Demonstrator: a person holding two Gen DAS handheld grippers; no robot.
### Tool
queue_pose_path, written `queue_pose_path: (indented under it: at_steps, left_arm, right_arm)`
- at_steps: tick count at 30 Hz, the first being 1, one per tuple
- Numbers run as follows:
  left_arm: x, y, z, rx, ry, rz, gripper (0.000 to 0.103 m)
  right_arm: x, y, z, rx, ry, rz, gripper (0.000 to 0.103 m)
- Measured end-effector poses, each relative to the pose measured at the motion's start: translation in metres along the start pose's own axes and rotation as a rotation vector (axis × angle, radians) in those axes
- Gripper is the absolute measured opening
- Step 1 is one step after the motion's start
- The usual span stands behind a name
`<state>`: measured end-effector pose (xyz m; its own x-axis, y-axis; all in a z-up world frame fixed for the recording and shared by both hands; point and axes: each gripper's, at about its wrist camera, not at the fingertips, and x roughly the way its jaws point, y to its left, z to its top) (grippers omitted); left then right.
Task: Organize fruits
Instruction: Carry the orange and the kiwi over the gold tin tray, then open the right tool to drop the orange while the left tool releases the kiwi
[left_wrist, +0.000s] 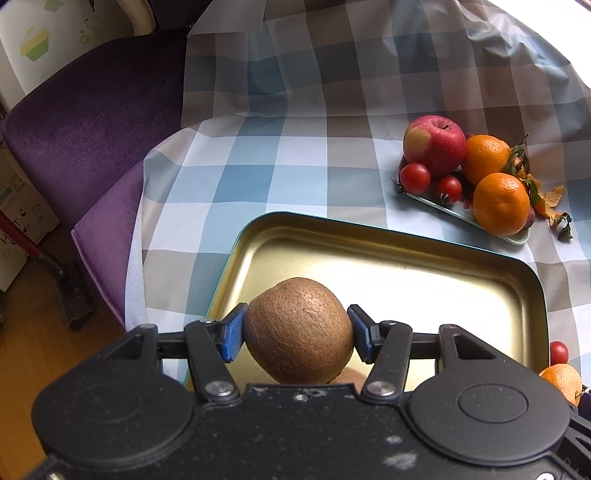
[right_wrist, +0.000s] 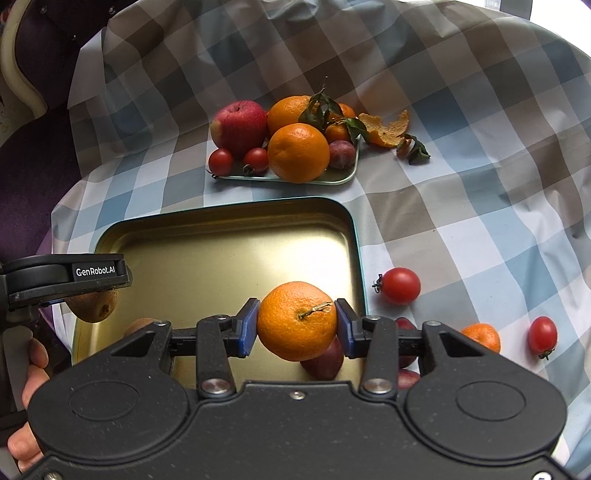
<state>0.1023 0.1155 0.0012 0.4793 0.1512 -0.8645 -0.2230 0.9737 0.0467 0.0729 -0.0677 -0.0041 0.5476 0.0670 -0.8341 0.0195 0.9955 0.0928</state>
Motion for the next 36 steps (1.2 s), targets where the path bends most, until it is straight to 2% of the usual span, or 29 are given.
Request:
queue_pose_path:
  at_steps: [7,9,13,17,36]
  left_arm:
    - [0.007,0.012,-0.001,0.008,0.023,0.001,0.059]
    - [0.005,0.014,-0.001,0.013,-0.002,0.004,0.057]
    - [-0.004,0.013,0.000,0.043,-0.059,0.004,0.058]
    - [-0.003,0.010,0.000,0.051,-0.035,-0.033,0.058]
    - [0.002,0.007,-0.003,0.030,0.018,-0.045,0.058]
  right_arm:
    - [0.009,0.013,0.005,0.002,0.030,-0.009,0.052]
    - [0.009,0.013,0.005,0.009,0.022,-0.002,0.053]
    - [0.006,0.016,0.006,-0.001,-0.001,0.004,0.052]
    - [0.008,0.016,0.006,0.001,0.008,-0.006,0.052]
    - [0.019,0.013,0.002,-0.006,0.065,-0.060,0.053]
